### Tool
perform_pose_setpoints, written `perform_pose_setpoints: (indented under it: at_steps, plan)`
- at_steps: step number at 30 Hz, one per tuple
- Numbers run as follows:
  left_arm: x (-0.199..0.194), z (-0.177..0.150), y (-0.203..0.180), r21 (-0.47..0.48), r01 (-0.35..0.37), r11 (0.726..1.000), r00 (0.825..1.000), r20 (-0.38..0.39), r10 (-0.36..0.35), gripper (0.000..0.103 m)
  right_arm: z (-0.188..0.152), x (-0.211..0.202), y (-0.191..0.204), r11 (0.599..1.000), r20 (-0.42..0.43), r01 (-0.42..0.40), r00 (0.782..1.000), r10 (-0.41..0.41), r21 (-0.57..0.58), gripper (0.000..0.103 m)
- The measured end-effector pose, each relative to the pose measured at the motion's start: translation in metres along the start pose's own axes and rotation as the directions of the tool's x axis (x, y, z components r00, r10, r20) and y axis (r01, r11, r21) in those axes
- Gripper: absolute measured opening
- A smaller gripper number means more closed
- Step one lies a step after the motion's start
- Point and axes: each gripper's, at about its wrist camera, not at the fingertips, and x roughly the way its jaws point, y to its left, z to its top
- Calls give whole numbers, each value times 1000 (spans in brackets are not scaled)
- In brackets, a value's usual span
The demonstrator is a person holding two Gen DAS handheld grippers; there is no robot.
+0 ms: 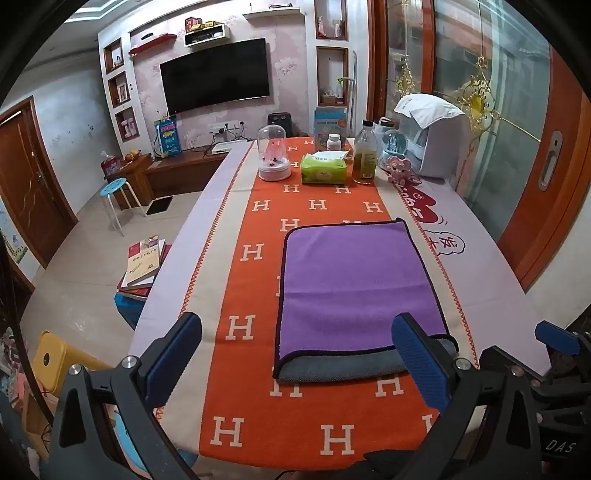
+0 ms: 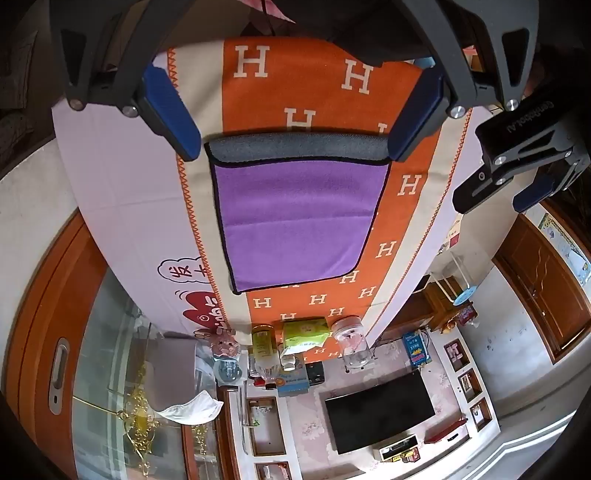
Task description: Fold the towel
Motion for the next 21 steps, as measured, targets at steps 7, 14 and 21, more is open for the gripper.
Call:
perform_pose_setpoints:
  at_steps: [7,14,21]
  plan:
    - [3,1,-3,10,-6,1000,1000,1,6,102,0,1,1,1000,-3,1,1000,-1,-1,102]
    - [1,0,0,3,-6,1000,1000,3,6,102,0,2,1,1000,-4,2,1000,-2,-2,102]
    - [1,3,-2,5,-5,1000,1000,4,5,102,0,3,1,1000,-3,7,1000,-7,-6,102]
